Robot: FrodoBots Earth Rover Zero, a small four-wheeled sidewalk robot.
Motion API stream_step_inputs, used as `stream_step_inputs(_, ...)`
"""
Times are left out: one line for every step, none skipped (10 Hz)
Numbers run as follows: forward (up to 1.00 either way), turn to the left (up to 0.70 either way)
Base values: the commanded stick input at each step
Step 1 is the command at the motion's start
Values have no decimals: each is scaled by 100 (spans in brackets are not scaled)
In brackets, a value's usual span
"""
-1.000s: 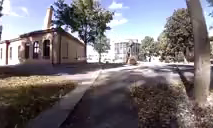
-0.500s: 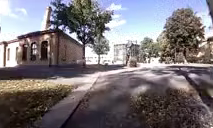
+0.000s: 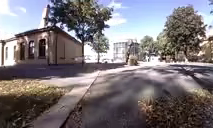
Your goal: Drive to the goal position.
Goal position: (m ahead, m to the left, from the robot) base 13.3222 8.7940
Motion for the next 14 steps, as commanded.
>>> stream_step_inputs(70, 0)
stream_step_inputs(70, 0)
stream_step_inputs(70, 0)
stream_step_inputs(70, 0)
stream_step_inputs(70, 0)
stream_step_inputs(70, 0)
stream_step_inputs(70, 0)
stream_step_inputs(70, 0)
stream_step_inputs(70, 0)
stream_step_inputs(70, 0)
stream_step_inputs(70, 0)
stream_step_inputs(70, 0)
stream_step_inputs(70, 0)
stream_step_inputs(70, 0)
